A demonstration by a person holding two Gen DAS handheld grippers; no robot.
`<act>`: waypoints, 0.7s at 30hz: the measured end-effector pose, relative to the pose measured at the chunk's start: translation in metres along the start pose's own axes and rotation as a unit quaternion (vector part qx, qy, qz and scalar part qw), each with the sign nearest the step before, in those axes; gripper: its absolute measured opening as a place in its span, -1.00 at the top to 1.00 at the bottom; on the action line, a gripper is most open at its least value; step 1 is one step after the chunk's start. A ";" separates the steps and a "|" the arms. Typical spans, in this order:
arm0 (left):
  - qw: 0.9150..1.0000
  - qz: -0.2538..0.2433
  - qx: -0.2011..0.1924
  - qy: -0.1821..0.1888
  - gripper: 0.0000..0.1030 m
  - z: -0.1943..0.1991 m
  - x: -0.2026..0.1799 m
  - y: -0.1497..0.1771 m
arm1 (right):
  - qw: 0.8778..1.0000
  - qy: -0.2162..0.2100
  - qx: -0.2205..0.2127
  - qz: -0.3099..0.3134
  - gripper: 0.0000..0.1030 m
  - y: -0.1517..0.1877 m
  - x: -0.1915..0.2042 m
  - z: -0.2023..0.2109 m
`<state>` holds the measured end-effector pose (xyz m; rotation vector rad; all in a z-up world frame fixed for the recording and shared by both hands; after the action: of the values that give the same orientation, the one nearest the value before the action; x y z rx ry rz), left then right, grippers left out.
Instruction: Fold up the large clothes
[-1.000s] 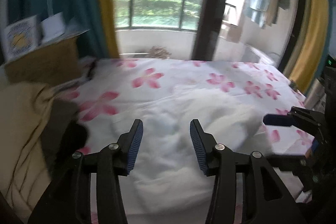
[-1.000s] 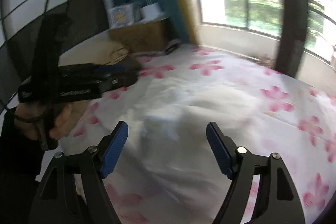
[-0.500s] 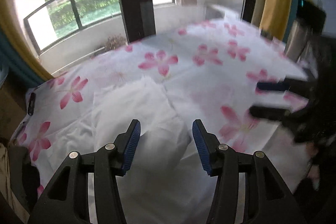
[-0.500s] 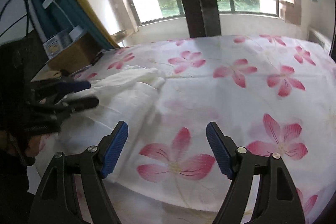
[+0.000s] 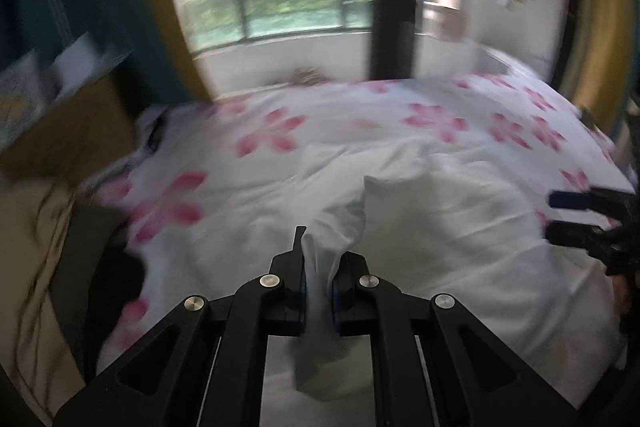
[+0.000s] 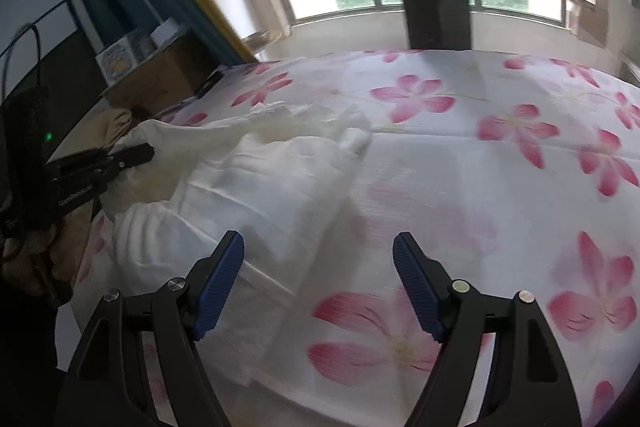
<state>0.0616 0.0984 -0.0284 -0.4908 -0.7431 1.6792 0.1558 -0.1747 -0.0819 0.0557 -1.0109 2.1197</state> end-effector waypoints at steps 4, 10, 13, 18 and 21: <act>0.998 0.049 0.041 -0.029 0.81 -0.014 0.040 0.022 | 1.000 0.001 0.011 0.012 -0.50 -0.004 0.012 -0.012; 0.992 0.087 0.066 -0.060 0.44 -0.018 0.079 0.046 | 0.999 0.010 0.029 0.020 -0.50 -0.009 0.022 -0.032; 0.994 0.085 0.046 -0.051 0.33 -0.006 0.088 0.040 | 0.999 0.012 0.034 0.025 -0.50 -0.012 0.028 -0.039; 1.000 0.007 0.005 -0.006 0.08 0.007 0.061 0.010 | 0.999 0.019 0.035 0.031 -0.50 -0.018 0.032 -0.039; 0.998 -0.049 0.012 0.024 0.08 -0.005 0.036 -0.002 | 0.999 0.026 0.028 0.030 -0.50 -0.021 0.031 -0.035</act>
<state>0.0576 0.1343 -0.0279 -0.4690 -0.6997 1.5772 0.1574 -0.1234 -0.0822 -0.0008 -0.9329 2.1930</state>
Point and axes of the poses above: each gripper's, at about its wrist camera, not at the fingertips, and z roughly against the way its jaws point, x to its left, y to its underside, the point moved 1 cm from there along -z, roughly the way its jaws point, and after that the axes turned 3 degrees about -y, right-handed, at the moved point
